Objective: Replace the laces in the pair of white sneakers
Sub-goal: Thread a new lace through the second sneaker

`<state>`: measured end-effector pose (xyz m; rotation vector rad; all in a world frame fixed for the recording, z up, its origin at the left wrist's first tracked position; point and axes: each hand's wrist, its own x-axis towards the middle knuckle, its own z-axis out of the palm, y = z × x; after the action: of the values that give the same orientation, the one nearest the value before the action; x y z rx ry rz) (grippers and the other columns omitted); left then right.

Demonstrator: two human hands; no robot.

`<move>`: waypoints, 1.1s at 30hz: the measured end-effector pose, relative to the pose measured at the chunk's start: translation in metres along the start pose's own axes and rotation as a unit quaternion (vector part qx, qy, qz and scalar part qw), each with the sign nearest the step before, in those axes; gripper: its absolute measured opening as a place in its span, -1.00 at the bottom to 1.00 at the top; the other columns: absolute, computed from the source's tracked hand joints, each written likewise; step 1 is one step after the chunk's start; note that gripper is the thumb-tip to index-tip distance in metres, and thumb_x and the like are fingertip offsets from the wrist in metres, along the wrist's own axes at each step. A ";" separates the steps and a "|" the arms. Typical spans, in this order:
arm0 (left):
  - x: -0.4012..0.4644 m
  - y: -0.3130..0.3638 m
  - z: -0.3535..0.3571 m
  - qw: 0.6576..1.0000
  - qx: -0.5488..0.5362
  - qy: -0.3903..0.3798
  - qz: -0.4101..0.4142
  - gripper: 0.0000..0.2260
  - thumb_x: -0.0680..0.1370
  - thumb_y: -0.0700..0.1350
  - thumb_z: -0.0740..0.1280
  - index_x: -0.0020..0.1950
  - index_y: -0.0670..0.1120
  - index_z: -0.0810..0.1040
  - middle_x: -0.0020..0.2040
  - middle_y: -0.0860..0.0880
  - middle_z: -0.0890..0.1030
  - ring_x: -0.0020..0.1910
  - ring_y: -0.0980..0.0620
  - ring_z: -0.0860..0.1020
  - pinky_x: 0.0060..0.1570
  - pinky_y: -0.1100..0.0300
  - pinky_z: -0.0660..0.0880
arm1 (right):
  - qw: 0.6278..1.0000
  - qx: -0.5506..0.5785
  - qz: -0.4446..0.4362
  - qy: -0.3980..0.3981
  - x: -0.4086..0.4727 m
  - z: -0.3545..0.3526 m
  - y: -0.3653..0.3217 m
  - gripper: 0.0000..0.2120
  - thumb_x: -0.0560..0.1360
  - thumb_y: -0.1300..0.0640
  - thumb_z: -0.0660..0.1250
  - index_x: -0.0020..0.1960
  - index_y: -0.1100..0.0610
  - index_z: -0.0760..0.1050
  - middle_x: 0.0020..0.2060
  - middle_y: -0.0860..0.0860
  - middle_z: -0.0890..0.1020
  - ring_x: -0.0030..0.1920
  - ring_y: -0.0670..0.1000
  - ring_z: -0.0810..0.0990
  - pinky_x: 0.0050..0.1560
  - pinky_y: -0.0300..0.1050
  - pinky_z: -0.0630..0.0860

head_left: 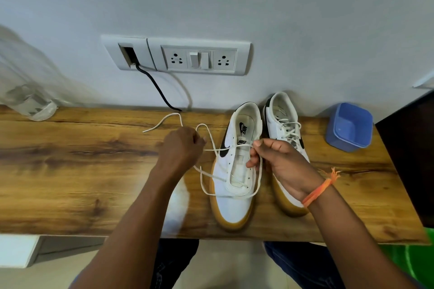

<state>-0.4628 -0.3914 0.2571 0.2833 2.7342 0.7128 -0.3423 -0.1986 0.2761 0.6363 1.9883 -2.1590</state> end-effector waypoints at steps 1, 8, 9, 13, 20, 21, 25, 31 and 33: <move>-0.001 0.003 0.000 1.000 -0.012 0.009 0.026 -0.74 0.59 0.05 0.32 -0.19 -0.09 0.60 -0.25 0.01 0.63 -0.16 -0.03 0.59 -0.04 0.09 0.53 | 1.000 -0.009 -0.001 -0.003 -0.001 0.001 0.000 -0.76 0.61 0.09 0.26 -0.13 0.19 0.59 -0.35 0.04 0.56 -0.24 0.02 0.59 -0.07 -0.04 0.46; -0.023 0.042 -0.002 0.920 -0.284 -0.217 0.161 -0.86 0.62 -0.12 0.33 0.05 -0.11 0.68 -0.26 0.06 0.65 -0.41 0.14 0.50 -0.41 0.31 0.40 | 0.998 -0.055 -0.013 -0.012 -0.004 0.009 -0.001 -0.80 0.61 0.13 0.26 -0.11 0.16 0.60 -0.37 -0.08 0.60 -0.28 -0.02 0.54 -0.18 -0.08 0.43; -0.023 0.040 -0.002 0.920 -0.282 -0.218 0.163 -0.87 0.61 -0.15 0.34 0.03 -0.11 0.69 -0.26 0.06 0.65 -0.41 0.20 0.49 -0.40 0.33 0.40 | 0.998 -0.055 -0.011 -0.008 -0.004 0.008 -0.002 -0.80 0.60 0.13 0.27 -0.10 0.17 0.61 -0.37 -0.06 0.59 -0.28 -0.02 0.54 -0.17 -0.06 0.44; -0.017 0.029 -0.015 0.932 -0.275 -0.192 0.140 -0.93 0.55 -0.23 0.41 -0.04 -0.17 0.70 -0.26 -0.02 0.67 -0.36 0.27 0.50 -0.33 0.39 0.41 | 0.997 -0.071 0.001 0.011 -0.003 0.003 -0.001 -0.78 0.58 0.08 0.31 -0.13 0.19 0.63 -0.40 0.00 0.55 -0.30 -0.03 0.54 -0.22 -0.16 0.47; 0.007 -0.019 -0.029 0.996 -0.082 0.005 0.031 -0.91 0.53 -0.19 0.41 -0.15 -0.06 0.67 -0.25 0.02 0.65 -0.22 0.05 0.57 -0.25 0.27 0.43 | 0.997 -0.060 0.036 0.016 -0.002 -0.004 -0.001 -0.76 0.57 0.03 0.32 -0.12 0.18 0.61 -0.41 -0.02 0.53 -0.29 -0.03 0.55 -0.25 -0.17 0.43; 0.008 -0.024 -0.031 0.998 -0.054 0.022 0.017 -0.90 0.53 -0.19 0.41 -0.16 -0.04 0.67 -0.23 0.01 0.64 -0.20 0.03 0.58 -0.23 0.21 0.45 | 0.997 -0.055 0.043 0.020 -0.001 -0.005 -0.001 -0.76 0.57 0.03 0.32 -0.11 0.19 0.61 -0.41 -0.02 0.53 -0.31 -0.04 0.55 -0.26 -0.16 0.42; 0.006 -0.037 -0.028 0.996 0.072 0.059 -0.012 -0.86 0.53 -0.20 0.35 -0.13 0.00 0.67 -0.11 -0.05 0.68 -0.06 -0.14 0.61 -0.12 0.07 0.50 | 0.996 -0.039 0.064 0.053 0.000 -0.009 -0.001 -0.77 0.56 0.03 0.34 -0.14 0.18 0.61 -0.41 0.00 0.52 -0.34 -0.05 0.54 -0.29 -0.16 0.38; -0.003 0.013 -0.010 0.985 -0.118 -0.048 0.121 -0.88 0.55 -0.18 0.39 0.07 -0.07 0.67 -0.04 -0.01 0.69 -0.15 0.16 0.60 -0.16 0.26 0.41 | 0.994 -0.081 0.047 0.049 0.000 0.000 0.000 -0.76 0.56 0.02 0.33 -0.16 0.15 0.62 -0.44 -0.04 0.53 -0.34 -0.07 0.55 -0.32 -0.24 0.36; -0.016 0.033 -0.002 0.943 -0.228 -0.182 0.158 -0.87 0.55 -0.18 0.41 0.09 -0.11 0.67 -0.10 -0.03 0.69 -0.38 0.24 0.53 -0.35 0.34 0.42 | 0.995 -0.080 0.034 0.038 0.000 0.002 0.000 -0.77 0.56 0.04 0.32 -0.16 0.16 0.62 -0.44 -0.05 0.54 -0.34 -0.06 0.55 -0.35 -0.31 0.38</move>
<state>-0.4447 -0.3679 0.2790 0.6761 2.1210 1.2144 -0.3427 -0.2008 0.2760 0.7599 2.1184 -1.9392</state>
